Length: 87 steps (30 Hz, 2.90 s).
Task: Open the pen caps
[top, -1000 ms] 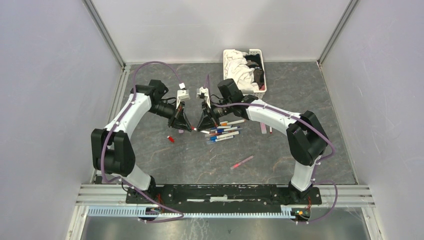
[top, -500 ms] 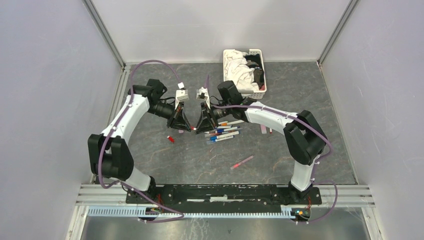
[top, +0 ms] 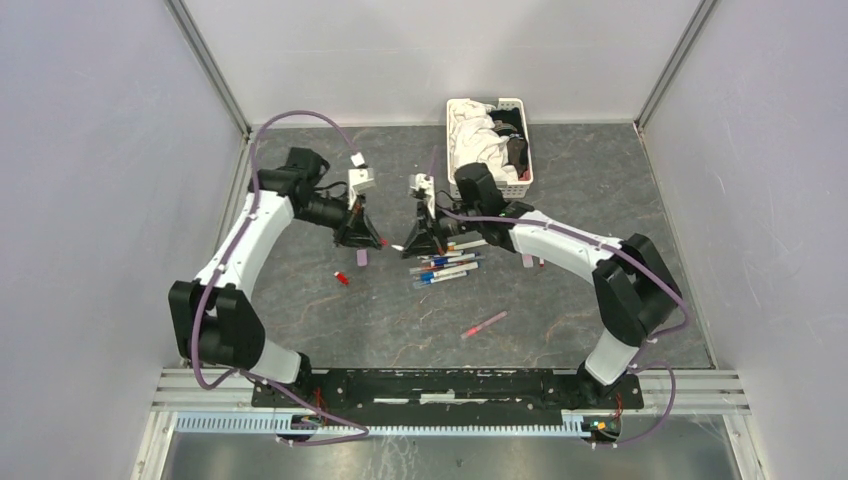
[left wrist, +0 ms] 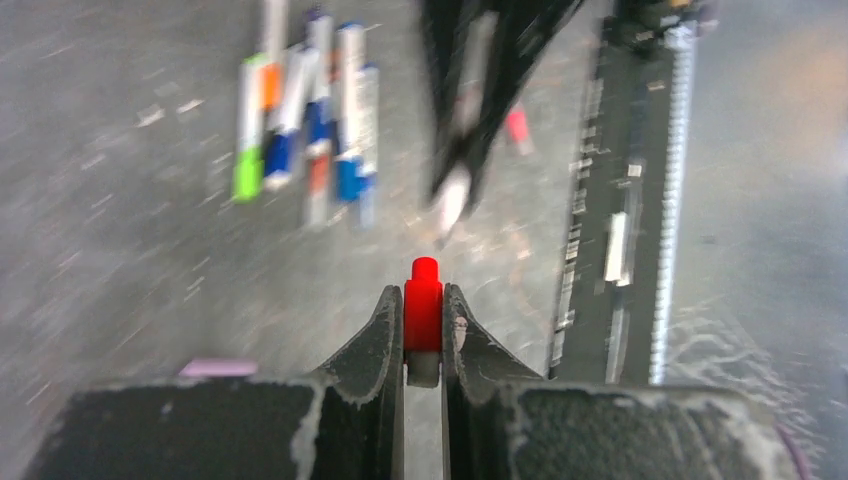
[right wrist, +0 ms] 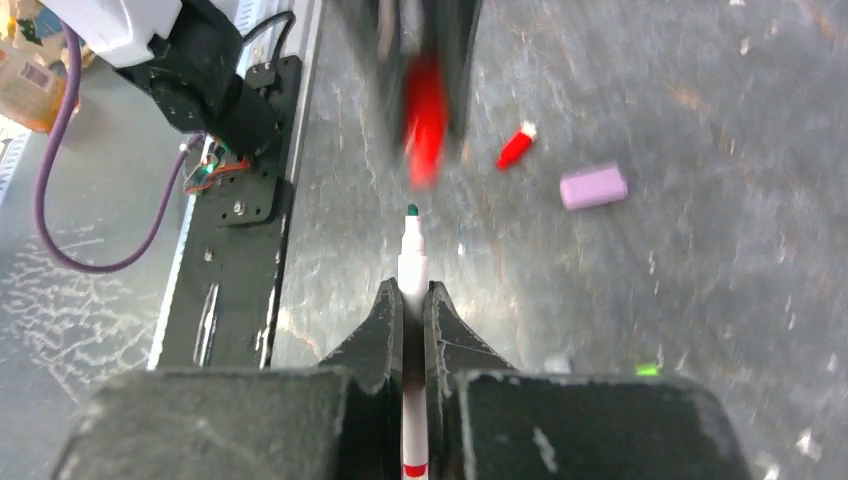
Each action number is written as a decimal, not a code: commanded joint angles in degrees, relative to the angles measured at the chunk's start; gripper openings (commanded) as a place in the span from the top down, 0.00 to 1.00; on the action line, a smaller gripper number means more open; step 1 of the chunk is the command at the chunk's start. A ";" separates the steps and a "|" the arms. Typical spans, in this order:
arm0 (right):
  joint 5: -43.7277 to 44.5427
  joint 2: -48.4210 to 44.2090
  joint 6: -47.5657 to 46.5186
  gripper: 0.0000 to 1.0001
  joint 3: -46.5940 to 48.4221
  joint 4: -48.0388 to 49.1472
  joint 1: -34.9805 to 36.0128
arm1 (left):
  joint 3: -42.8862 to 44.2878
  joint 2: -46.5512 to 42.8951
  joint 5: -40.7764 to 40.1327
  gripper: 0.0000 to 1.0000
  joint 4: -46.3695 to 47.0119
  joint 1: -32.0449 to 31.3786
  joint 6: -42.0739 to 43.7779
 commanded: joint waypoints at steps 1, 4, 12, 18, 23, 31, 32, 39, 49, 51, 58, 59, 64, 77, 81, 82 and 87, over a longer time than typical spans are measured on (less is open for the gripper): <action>6.01 -2.78 -3.34 1.00 -5.88 -13.31 -6.21 | 5.15 -2.25 -6.51 0.98 -0.98 8.99 0.71; 7.08 -3.42 -5.80 1.00 -6.04 -15.91 -7.00 | 5.41 -0.96 -6.71 0.98 -2.56 9.65 3.30; 18.82 -4.85 -2.60 1.00 -7.54 -13.88 -9.76 | 0.40 0.62 -5.15 0.98 0.80 9.65 4.40; 48.38 -8.94 10.72 1.00 -14.71 -6.26 -17.93 | -14.19 -1.59 -18.75 0.98 24.77 4.56 -11.35; 57.97 -9.23 13.01 1.00 -18.47 -3.39 -18.46 | -21.17 -1.30 -27.75 0.98 34.92 2.38 -13.92; 60.91 -5.22 14.31 1.00 -20.28 1.31 -18.50 | -24.82 2.82 -32.78 0.82 37.47 1.63 -12.71; 60.91 -4.77 14.21 1.00 -20.24 1.41 -18.46 | -25.04 3.03 -32.70 0.79 37.49 1.63 -12.62; 59.19 -2.17 14.47 0.97 -20.70 2.70 -18.39 | -24.55 1.47 -30.24 0.58 34.66 1.56 -11.74; 59.54 -1.32 14.83 0.72 -22.12 3.37 -17.93 | -17.23 -2.72 -24.63 0.32 24.47 1.65 -11.88; 60.07 -2.19 14.44 0.65 -22.23 3.22 -17.45 | -14.12 -3.08 -23.69 0.22 21.93 1.78 -12.58; 60.41 -8.14 8.87 0.48 -21.13 2.56 -14.62 | -1.87 -4.72 -18.20 0.00 12.30 4.07 -14.86; 58.28 -8.75 7.08 0.47 -20.87 3.07 -13.93 | -0.60 -5.25 -17.32 0.00 11.75 4.81 -15.13; 41.34 -4.27 -5.05 0.42 -13.19 -2.42 -11.63 | 3.39 -8.25 -18.51 0.00 12.91 6.69 -19.29; 35.54 5.75 -17.76 0.47 -3.40 -12.51 -9.42 | 3.60 -9.82 -18.82 0.00 13.33 9.65 -21.20; 36.87 6.93 -18.33 0.49 -3.47 -12.50 -9.33 | 3.56 -8.94 -17.80 0.00 12.74 9.65 -20.96; 37.09 7.31 -18.39 0.50 -3.30 -12.69 -9.33 | 3.61 -8.75 -17.42 0.00 12.67 9.65 -20.97; 38.44 9.17 -18.22 0.56 -3.96 -12.24 -9.27 | 3.72 -7.93 -15.97 0.00 12.13 9.65 -20.67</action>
